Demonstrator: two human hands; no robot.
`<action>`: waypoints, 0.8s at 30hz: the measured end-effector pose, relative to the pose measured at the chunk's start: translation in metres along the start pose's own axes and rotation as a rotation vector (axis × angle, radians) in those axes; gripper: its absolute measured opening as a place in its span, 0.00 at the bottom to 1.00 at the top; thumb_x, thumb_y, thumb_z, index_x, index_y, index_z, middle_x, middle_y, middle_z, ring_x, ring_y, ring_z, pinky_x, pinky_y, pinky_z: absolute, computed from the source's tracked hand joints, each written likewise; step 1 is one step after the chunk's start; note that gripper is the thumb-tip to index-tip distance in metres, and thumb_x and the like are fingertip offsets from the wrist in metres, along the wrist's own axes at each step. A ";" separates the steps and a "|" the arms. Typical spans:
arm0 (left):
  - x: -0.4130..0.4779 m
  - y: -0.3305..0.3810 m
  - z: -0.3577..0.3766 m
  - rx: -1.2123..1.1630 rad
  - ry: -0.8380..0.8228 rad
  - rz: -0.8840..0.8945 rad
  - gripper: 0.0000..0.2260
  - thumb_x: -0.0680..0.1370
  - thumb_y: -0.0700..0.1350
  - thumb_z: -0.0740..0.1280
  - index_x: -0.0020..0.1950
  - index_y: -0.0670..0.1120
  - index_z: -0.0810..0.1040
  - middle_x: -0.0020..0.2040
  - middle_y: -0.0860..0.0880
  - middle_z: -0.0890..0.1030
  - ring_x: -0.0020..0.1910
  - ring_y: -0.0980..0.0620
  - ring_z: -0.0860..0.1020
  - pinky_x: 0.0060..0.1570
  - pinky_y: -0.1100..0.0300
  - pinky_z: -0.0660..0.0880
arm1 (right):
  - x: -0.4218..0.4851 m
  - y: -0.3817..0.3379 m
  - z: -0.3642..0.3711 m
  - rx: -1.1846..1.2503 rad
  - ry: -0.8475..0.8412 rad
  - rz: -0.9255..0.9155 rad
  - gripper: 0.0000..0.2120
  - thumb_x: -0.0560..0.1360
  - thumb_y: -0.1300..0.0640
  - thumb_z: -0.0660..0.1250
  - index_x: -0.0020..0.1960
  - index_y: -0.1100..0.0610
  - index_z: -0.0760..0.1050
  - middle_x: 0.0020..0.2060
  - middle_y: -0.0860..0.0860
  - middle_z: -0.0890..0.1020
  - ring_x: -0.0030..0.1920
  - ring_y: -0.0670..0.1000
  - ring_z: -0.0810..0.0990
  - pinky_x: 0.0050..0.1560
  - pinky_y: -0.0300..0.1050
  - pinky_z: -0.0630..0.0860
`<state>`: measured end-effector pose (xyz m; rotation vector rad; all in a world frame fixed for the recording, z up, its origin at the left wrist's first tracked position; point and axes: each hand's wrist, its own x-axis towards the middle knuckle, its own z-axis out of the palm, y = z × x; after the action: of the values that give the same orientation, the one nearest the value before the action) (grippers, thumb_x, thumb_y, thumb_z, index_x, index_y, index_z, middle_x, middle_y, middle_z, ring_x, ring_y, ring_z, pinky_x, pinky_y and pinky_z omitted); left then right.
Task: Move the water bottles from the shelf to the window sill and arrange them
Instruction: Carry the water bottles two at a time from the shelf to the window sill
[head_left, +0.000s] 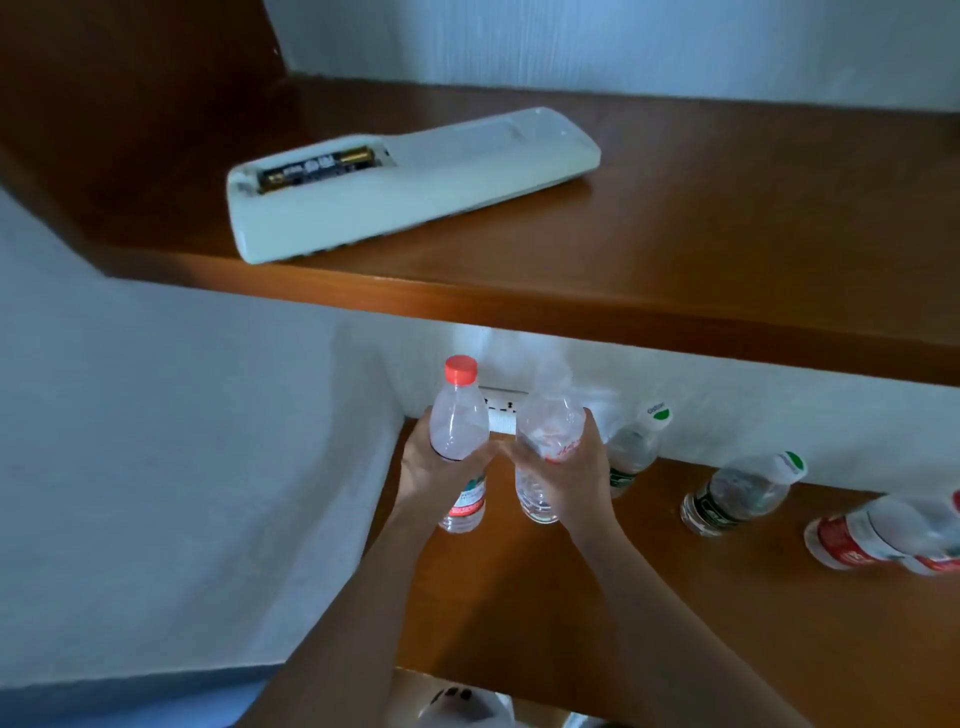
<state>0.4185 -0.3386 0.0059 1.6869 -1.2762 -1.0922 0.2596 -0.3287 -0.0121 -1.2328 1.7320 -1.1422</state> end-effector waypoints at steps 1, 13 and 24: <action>-0.006 0.006 -0.002 -0.046 0.025 0.010 0.25 0.69 0.47 0.78 0.60 0.55 0.69 0.48 0.60 0.76 0.45 0.58 0.77 0.35 0.73 0.71 | 0.000 -0.005 -0.004 0.018 -0.005 -0.009 0.43 0.58 0.29 0.76 0.66 0.51 0.71 0.56 0.48 0.82 0.58 0.50 0.80 0.57 0.47 0.81; -0.064 0.043 -0.028 -0.196 0.145 0.166 0.15 0.69 0.43 0.78 0.50 0.54 0.77 0.42 0.53 0.83 0.41 0.60 0.83 0.37 0.69 0.77 | -0.022 -0.049 -0.042 0.133 -0.034 -0.167 0.35 0.61 0.38 0.74 0.62 0.52 0.72 0.51 0.49 0.82 0.52 0.49 0.82 0.49 0.46 0.83; -0.164 0.029 -0.059 -0.224 0.476 0.161 0.21 0.67 0.53 0.77 0.56 0.52 0.75 0.44 0.53 0.82 0.46 0.53 0.82 0.42 0.65 0.79 | -0.072 -0.073 -0.034 0.271 -0.420 -0.284 0.28 0.68 0.48 0.79 0.63 0.43 0.70 0.53 0.38 0.81 0.55 0.43 0.82 0.49 0.37 0.82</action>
<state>0.4405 -0.1823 0.0851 1.5249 -0.9277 -0.6561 0.2732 -0.2622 0.0720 -1.4517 1.0810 -1.1330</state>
